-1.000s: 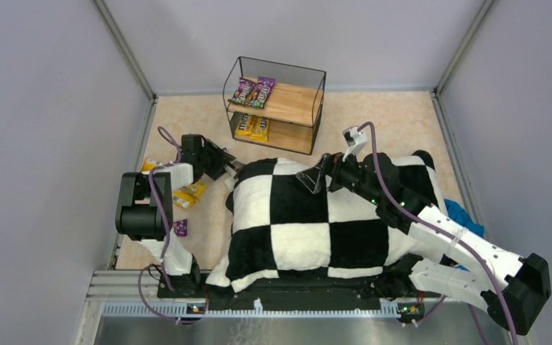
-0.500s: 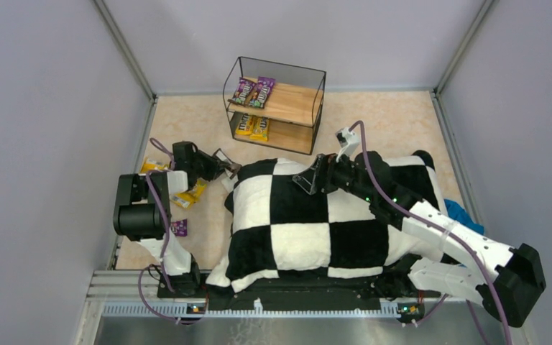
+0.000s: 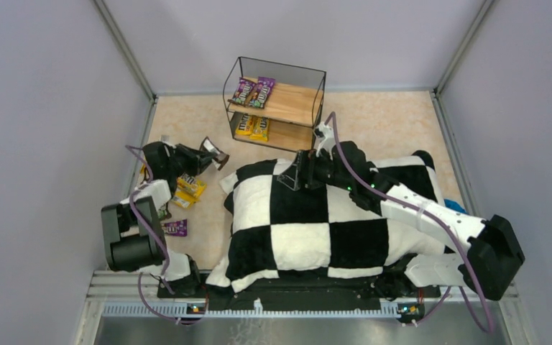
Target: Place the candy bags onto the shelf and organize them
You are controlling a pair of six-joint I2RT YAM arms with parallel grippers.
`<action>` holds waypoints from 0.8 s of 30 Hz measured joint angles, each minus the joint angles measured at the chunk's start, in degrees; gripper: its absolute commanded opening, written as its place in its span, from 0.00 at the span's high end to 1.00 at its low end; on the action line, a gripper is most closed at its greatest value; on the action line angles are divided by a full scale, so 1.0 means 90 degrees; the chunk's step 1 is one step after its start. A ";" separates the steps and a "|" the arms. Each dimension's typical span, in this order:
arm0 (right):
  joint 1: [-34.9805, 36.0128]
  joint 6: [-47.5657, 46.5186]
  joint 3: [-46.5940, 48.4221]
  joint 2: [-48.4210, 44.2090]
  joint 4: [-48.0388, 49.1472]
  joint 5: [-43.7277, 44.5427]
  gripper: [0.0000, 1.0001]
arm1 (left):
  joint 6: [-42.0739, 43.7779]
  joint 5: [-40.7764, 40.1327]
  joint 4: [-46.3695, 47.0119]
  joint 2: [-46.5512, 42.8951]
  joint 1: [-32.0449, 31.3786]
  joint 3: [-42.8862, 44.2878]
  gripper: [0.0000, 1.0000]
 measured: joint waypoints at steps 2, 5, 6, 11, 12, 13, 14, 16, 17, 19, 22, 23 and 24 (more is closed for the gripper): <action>0.0063 -0.0015 0.0291 0.0301 0.0010 -0.0056 0.14 | 0.0007 0.0340 -0.0039 -0.0566 -0.0002 0.0036 0.81; 0.0104 -0.0109 0.0797 0.0697 -0.0005 -0.0151 0.14 | 0.0051 0.0850 0.0017 -0.1331 -0.0015 0.0102 0.78; 0.0112 -0.0131 0.0957 0.0799 -0.0005 -0.0192 0.14 | 0.0075 0.0998 0.0046 -0.1566 -0.0024 0.0104 0.77; 0.0126 -0.0240 0.1370 0.1134 0.0321 -0.0563 0.18 | 0.0175 0.1591 0.0117 -0.3031 -0.0192 0.0104 0.75; 0.0143 -0.0255 0.1377 0.1178 0.0432 -0.0653 0.20 | 0.0172 0.1644 0.0143 -0.3237 -0.0265 0.0104 0.76; 0.0182 -0.0272 0.1406 0.1234 0.0493 -0.0729 0.22 | 0.0158 0.1666 0.0182 -0.3427 -0.0374 0.0104 0.76; 0.0238 -0.0294 0.1443 0.1292 0.0585 -0.0782 0.25 | 0.0119 0.1668 0.0250 -0.3594 -0.0551 0.0104 0.76; 0.0406 -0.0374 0.1586 0.1440 0.0695 -0.0804 0.30 | 0.0010 0.1666 0.0384 -0.3704 -0.0862 0.0104 0.76; 0.0534 -0.0437 0.1683 0.1520 0.0712 -0.0738 0.31 | -0.0061 0.1632 0.0459 -0.3706 -0.1059 0.0102 0.77; 0.0838 -0.0602 0.1831 0.1596 0.0748 -0.0491 0.32 | -0.0170 0.1498 0.0498 -0.3691 -0.1477 0.0092 0.77; 0.1158 -0.0709 0.1819 0.1540 0.0923 -0.0117 0.35 | -0.0265 0.1367 0.0510 -0.3691 -0.1817 0.0083 0.77; 0.1219 -0.0721 0.1778 0.1489 0.1010 -0.0017 0.39 | -0.0287 0.1309 0.0525 -0.3694 -0.1875 0.0083 0.76; 0.1239 -0.0724 0.1717 0.1413 0.1107 0.0073 0.41 | -0.0299 0.1277 0.0527 -0.3694 -0.1904 0.0083 0.76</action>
